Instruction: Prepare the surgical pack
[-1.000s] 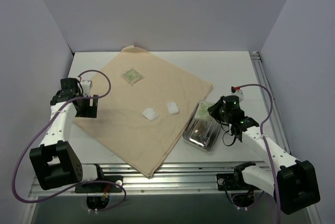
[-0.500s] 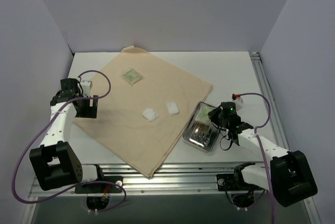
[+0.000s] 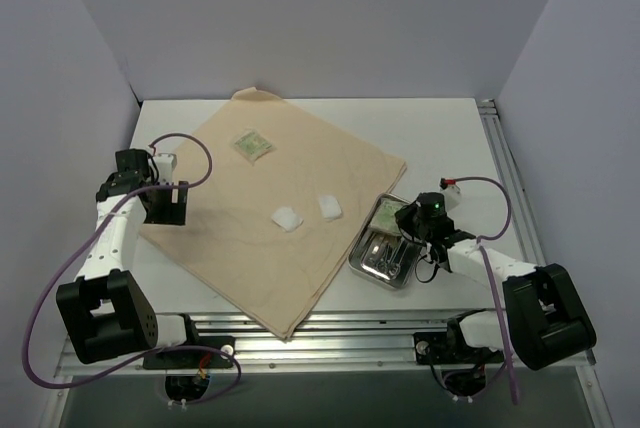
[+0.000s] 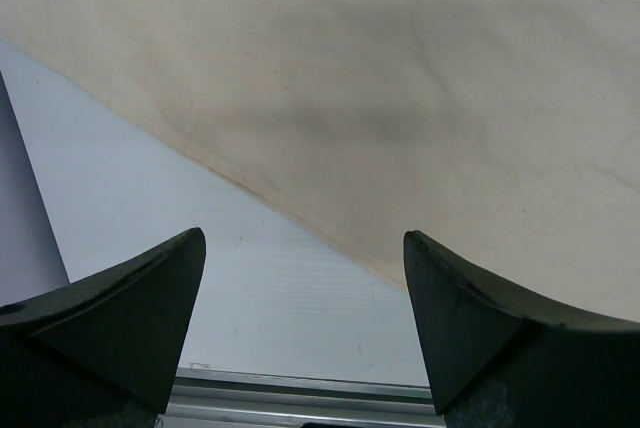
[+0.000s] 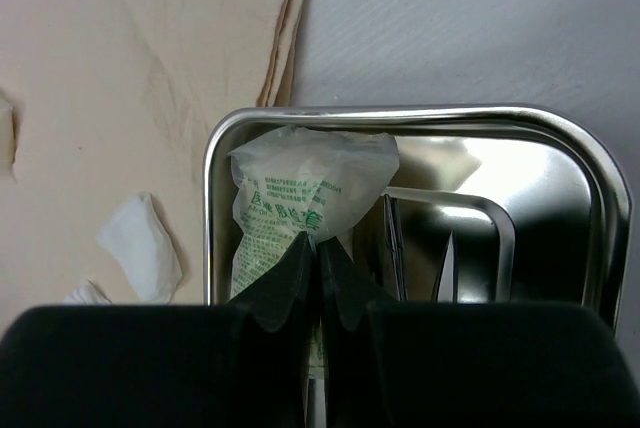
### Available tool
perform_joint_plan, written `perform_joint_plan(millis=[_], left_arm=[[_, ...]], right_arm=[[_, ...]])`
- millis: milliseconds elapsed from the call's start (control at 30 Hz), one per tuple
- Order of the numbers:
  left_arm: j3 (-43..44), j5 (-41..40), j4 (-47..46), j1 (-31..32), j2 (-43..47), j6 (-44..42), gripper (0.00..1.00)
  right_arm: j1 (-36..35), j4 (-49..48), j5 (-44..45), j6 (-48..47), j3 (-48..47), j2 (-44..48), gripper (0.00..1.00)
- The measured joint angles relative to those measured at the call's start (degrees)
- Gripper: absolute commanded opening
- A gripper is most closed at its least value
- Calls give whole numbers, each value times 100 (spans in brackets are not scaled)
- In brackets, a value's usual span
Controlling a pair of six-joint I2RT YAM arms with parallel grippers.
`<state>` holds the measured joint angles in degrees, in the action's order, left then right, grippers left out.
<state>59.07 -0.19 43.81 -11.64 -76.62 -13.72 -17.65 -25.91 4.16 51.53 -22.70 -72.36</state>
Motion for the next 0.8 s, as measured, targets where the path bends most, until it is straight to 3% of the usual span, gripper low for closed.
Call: perform_joint_plan(millis=[367,467,500,533,633,800], left_arm=[[358,66,39,195,-13,85,90],[411,63,50,247,-20,103,90],[424,63,63,271,-31,105,90],[448,59,85,306,-50,107,90],[608,44,133,448,-168,109,90],[1445,-17,229,911,-667,157,90]], right_arm=[[-7,-343,39,111,76,-334,0],[-46,-334,59,195,76,-337,27],[-55,-304,72,221,76,-326,42],[-83,-251,109,251,74,-302,47],[-271,155,321,245,63,-4,61],[-601,1023,732,133,-295,697,68]])
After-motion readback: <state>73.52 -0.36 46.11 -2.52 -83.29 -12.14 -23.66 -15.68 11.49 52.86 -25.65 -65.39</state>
